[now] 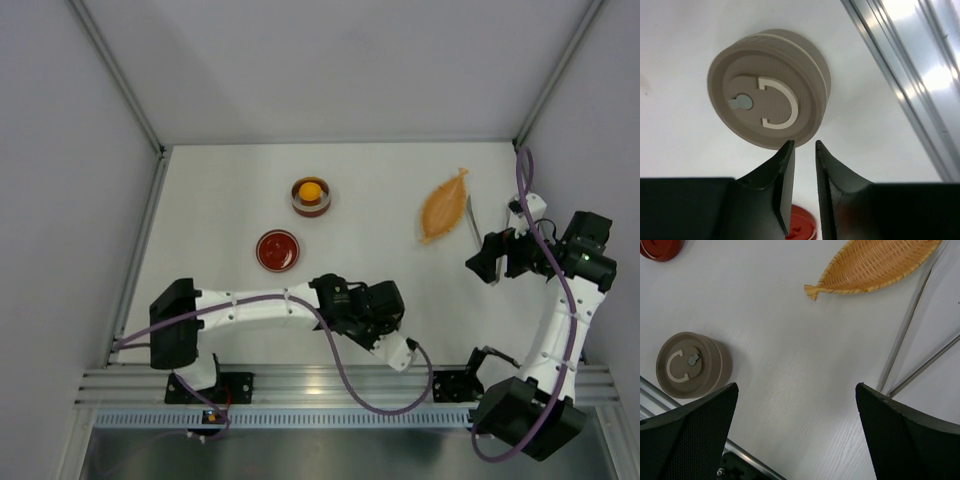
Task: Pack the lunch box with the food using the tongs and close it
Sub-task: Move the packing box to the center of the board, then pick up the box lid from the center of the board.
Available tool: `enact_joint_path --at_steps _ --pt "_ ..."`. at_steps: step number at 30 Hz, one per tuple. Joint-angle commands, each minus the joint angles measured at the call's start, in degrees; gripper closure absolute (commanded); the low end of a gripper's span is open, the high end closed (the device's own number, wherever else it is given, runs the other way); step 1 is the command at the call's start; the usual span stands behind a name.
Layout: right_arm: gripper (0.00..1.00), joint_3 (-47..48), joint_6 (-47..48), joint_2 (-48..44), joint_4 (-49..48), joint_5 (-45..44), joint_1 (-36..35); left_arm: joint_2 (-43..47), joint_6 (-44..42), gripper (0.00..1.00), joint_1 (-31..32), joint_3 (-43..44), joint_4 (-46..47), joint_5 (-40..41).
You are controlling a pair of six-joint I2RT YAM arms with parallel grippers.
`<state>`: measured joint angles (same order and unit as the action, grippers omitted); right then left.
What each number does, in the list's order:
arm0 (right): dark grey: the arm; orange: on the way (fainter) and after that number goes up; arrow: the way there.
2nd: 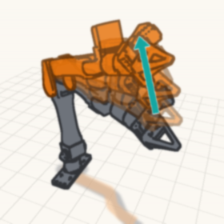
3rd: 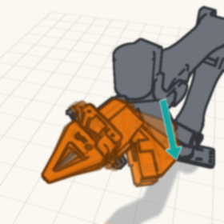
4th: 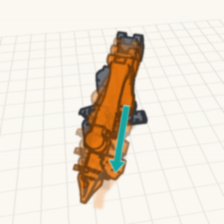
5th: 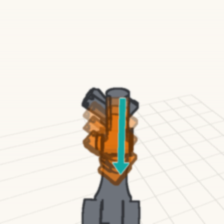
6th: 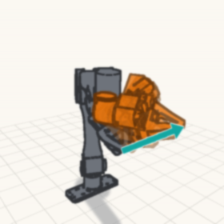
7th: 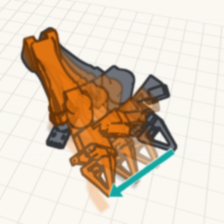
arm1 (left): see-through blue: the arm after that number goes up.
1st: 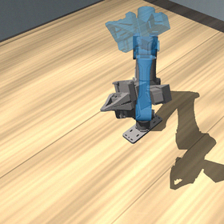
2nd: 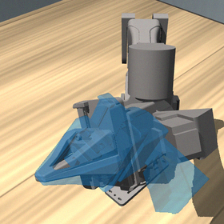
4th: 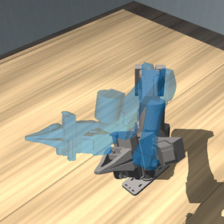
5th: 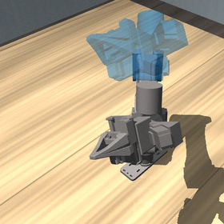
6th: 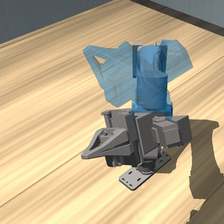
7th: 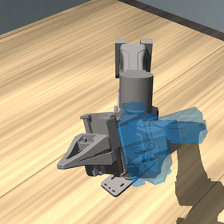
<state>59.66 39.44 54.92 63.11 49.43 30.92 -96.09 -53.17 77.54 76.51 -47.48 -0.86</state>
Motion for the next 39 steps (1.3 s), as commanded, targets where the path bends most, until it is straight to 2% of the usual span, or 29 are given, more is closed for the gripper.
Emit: enact_joint_path --at_steps 1,3,4,5,7,8,10,11,12,13,14,20,23,26,29,39 --pt "0.01 2.0 1.5 -0.4 1.6 2.9 0.9 5.9 12.3 0.7 -3.5 6.1 -1.1 -7.2" --pt "0.01 2.0 1.2 -0.3 1.2 3.4 0.9 6.9 17.9 0.64 -10.1 8.4 -0.3 -9.9" --pt "0.01 1.9 0.8 -0.3 1.1 3.7 0.9 7.8 23.6 0.63 -13.3 8.7 0.0 -12.5" --pt "0.01 1.9 0.6 -0.2 1.0 3.9 0.9 8.3 26.5 0.61 -19.9 8.9 0.5 -13.5" --pt "0.0 1.8 -0.2 -0.2 0.3 4.7 0.9 9.3 33.5 0.6 -27.5 8.5 1.5 -15.7" --pt "0.01 1.8 -0.7 0.0 0.1 4.9 0.9 9.3 35.3 0.59 -35.3 8.0 1.9 -17.6" --pt "0.01 1.6 -1.6 0.4 -0.7 5.6 0.8 9.3 38.0 0.57 -43.9 6.9 2.0 -22.0" --pt "0.01 1.6 -1.7 0.5 -0.8 5.9 0.8 8.9 38.2 0.54 -52.6 6.8 1.7 -27.9" --pt "0.01 1.6 -1.9 0.9 -0.8 6.4 0.6 8.3 38.1 0.44 -56.6 6.9 0.3 -30.9" --pt "0.01 1.6 -2.3 1.2 -1.1 6.6 0.5 6.4 36.7 0.43 -60.5 7.8 -0.6 -33.7" --pt "0.01 1.5 -2.6 1.3 -1.3 6.8 0.5 5.0 35.5 0.43 -67.1 8.5 -1.7 -38.6" --pt "0.01 0.3 -6.0 2.0 -4.6 7.4 -0.6 -8.4 27.8 0.39 -82.8 14.4 -9.5 -49.0" --pt "0.01 -0.1 -7.2 2.5 -5.5 7.1 -1.2 -16.6 27.9 0.41 -87.4 16.6 -13.0 -56.4" --pt "0.01 -0.4 -8.3 3.0 -6.4 6.6 -2.2 -23.9 26.6 0.37 -87.8 19.0 -17.1 -62.7" --pt "0.01 -0.3 -9.3 3.7 -7.7 5.9 -3.1 -27.0 27.5 0.37 -87.8 18.4 -14.8 -65.7" --pt "0.0 -1.7 -13.7 3.6 -12.1 3.5 -7.9 -28.4 29.2 0.37 -86.5 13.9 -8.4 -60.2"
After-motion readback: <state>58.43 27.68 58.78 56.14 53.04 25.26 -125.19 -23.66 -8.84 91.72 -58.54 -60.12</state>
